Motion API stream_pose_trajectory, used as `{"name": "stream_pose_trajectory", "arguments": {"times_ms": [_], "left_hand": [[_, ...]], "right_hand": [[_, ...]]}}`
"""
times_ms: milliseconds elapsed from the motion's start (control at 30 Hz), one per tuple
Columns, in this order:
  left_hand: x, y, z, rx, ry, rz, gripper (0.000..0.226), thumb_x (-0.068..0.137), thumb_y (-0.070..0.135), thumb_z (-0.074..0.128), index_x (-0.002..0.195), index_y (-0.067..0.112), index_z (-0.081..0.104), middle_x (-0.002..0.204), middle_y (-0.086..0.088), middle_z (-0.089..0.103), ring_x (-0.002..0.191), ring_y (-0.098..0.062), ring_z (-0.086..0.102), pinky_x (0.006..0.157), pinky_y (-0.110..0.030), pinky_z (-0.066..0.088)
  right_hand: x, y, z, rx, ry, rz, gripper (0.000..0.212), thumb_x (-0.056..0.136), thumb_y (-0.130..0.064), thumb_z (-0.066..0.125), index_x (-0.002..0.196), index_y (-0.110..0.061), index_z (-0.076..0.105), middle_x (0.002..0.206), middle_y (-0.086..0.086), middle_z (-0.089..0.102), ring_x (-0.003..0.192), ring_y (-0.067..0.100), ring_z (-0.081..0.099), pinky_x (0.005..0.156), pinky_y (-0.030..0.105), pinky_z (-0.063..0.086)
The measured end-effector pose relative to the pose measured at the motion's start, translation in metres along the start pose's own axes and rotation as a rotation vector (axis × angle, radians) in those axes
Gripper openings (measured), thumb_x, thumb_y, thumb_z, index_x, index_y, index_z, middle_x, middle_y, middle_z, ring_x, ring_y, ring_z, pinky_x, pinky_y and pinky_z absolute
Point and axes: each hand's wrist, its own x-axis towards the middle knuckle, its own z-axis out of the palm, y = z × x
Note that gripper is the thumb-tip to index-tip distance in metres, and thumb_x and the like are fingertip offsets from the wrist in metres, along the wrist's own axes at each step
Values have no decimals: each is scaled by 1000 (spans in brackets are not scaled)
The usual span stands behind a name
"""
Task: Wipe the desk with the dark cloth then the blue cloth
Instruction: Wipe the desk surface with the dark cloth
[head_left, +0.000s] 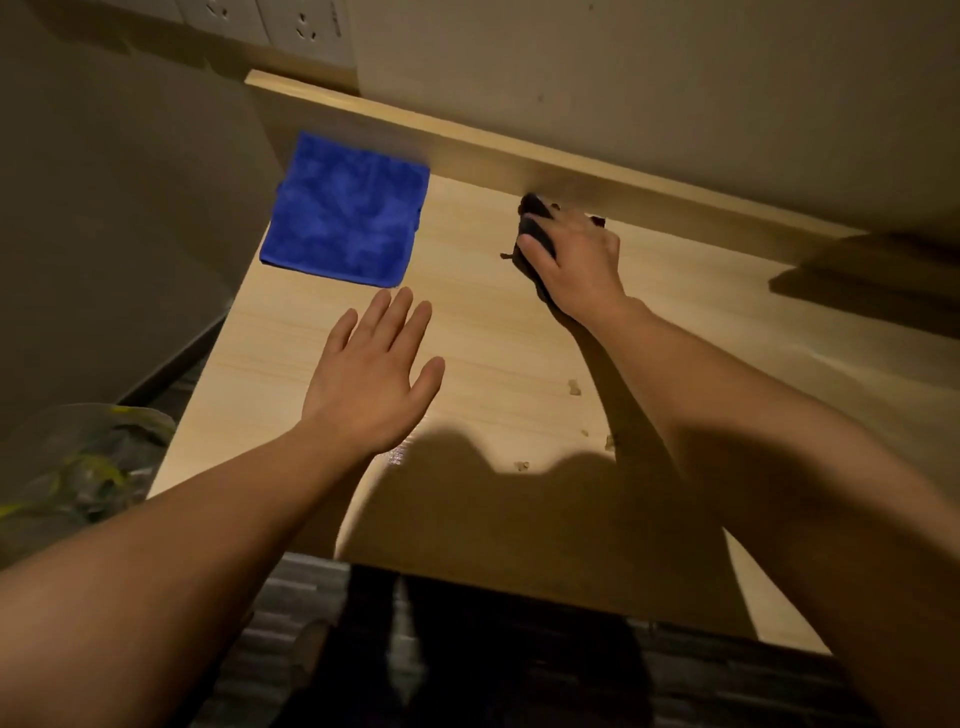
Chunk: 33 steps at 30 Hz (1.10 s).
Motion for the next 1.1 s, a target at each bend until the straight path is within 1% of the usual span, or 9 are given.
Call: {"name": "stream_pose_trajectory", "arguments": {"times_ms": [33, 67, 133, 267, 333, 433, 600, 933, 1100], "left_hand": [[0, 0, 0, 7, 1, 0, 71, 110, 61, 18, 172, 28, 11, 180, 2, 3, 165, -14, -5, 133, -43, 0], [0, 0, 1, 16, 1, 1, 71, 110, 61, 17, 172, 28, 11, 180, 2, 3, 165, -15, -5, 133, -44, 1], [1, -1, 1, 33, 3, 2, 71, 110, 62, 16, 172, 28, 10, 180, 2, 2, 165, -15, -5, 133, -44, 1], [1, 0, 1, 46, -1, -5, 72, 109, 62, 17, 172, 28, 9, 180, 1, 2, 165, -15, -6, 133, -44, 0], [1, 1, 0, 44, -9, -2, 73, 109, 62, 17, 172, 28, 9, 181, 2, 2, 165, -15, -6, 133, -44, 1], [1, 2, -2, 46, -15, -2, 74, 108, 63, 15, 172, 28, 9, 181, 1, 2, 165, -16, -5, 133, -45, 2], [1, 2, -4, 44, -9, 4, 74, 108, 63, 15, 172, 26, 11, 181, 0, 3, 166, -18, -3, 133, -47, 3], [-3, 2, -4, 28, 14, 41, 74, 108, 62, 15, 172, 24, 13, 181, -3, 7, 166, -22, 1, 132, -50, 5], [-3, -1, -1, 30, 19, 55, 75, 108, 61, 14, 172, 23, 13, 180, -5, 8, 166, -25, 2, 132, -51, 6]], "right_hand": [[3, 1, 3, -31, -35, -3, 52, 107, -56, 35, 149, -33, 54, 159, -1, 48, 148, 25, 36, 110, 47, 25], [5, 2, 5, -66, -82, -12, 58, 106, -62, 30, 156, -38, 43, 168, -3, 34, 155, 24, 24, 116, 51, 18], [7, 4, 7, -140, -157, -34, 66, 101, -73, 21, 161, -46, 26, 174, -6, 16, 159, 20, 9, 121, 58, 8], [1, 1, 7, -201, -218, -27, 73, 94, -85, 14, 160, -55, 10, 175, -7, 4, 160, 26, -4, 118, 70, -1], [-9, -2, 7, -198, -234, -20, 74, 92, -87, 15, 160, -57, 8, 175, -7, 2, 160, 29, -5, 118, 72, -1], [-32, -9, 7, -192, -232, -43, 73, 94, -86, 18, 160, -56, 9, 175, -7, 2, 160, 30, -4, 120, 70, -1], [-77, -20, 9, -182, -243, -47, 74, 93, -86, 20, 160, -57, 7, 175, -7, 1, 160, 28, -5, 122, 65, -2], [-166, -54, 19, -149, -226, -34, 72, 95, -84, 20, 160, -57, 8, 175, -9, 1, 160, 25, -7, 123, 64, -3], [-210, -71, 23, -150, -235, -36, 68, 97, -80, 18, 160, -56, 8, 175, -10, -1, 160, 22, -9, 124, 60, -4]]}}
